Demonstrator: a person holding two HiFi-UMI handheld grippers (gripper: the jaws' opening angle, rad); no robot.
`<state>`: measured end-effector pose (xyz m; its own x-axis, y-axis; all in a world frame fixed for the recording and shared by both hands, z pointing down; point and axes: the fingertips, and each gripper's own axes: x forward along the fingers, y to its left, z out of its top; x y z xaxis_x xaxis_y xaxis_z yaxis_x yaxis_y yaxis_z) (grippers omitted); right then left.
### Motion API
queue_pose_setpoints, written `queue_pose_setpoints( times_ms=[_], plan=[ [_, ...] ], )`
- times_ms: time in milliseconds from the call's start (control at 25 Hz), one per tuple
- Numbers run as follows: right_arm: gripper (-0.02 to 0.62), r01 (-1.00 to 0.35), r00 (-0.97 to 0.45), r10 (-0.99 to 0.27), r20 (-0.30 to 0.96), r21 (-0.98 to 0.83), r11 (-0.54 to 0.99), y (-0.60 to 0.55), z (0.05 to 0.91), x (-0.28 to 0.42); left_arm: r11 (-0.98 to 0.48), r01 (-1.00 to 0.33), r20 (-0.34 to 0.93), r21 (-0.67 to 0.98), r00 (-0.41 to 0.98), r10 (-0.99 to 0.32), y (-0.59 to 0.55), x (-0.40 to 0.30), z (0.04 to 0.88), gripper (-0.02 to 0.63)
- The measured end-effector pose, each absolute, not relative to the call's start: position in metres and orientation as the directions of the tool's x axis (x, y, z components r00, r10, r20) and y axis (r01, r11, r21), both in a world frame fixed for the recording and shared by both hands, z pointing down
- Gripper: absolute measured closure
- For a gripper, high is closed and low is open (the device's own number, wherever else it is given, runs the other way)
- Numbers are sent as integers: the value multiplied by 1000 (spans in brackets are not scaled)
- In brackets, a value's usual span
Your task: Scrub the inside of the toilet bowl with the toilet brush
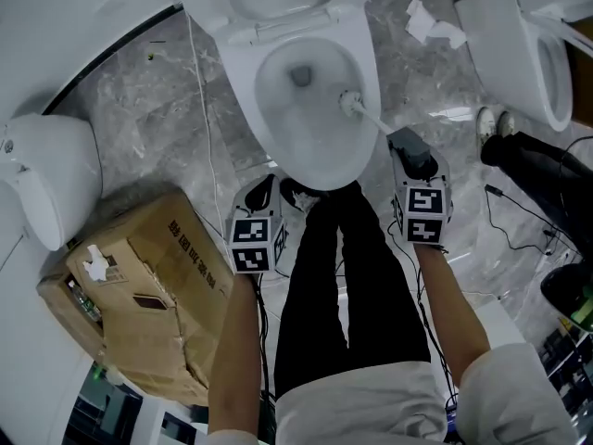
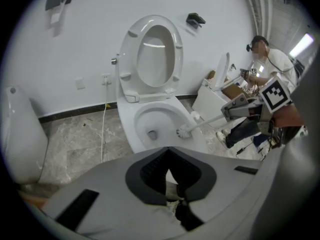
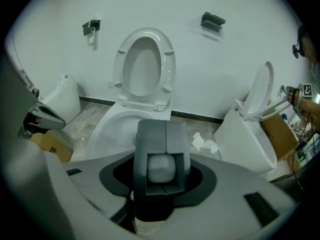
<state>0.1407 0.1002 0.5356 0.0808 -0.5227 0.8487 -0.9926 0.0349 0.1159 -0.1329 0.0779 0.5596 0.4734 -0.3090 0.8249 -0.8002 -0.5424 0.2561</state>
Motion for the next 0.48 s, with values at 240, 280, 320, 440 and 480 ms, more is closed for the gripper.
queue_pose_setpoints(
  times_ms=[240,280,320,440,480],
  plan=[
    [391,-995,75,-519,852,98,18,109,539,141,-613,-753,810,238,502,-303,71,-113,550,580],
    [391,-996,71,-513,855,92,15,111,540,140,-618,-749,809,238,506,-301,71,-111,549,580],
    [391,-996,68,-505,861,84,10,115,540,139,-622,-745,809,243,509,-294,75,-107,547,580],
    [391,-998,57,-487,871,63,-3,127,536,140,-631,-730,810,263,522,-266,87,-92,543,580],
    [391,-998,54,-489,871,60,-4,126,535,141,-641,-722,808,261,527,-264,86,-86,541,580]
  ],
)
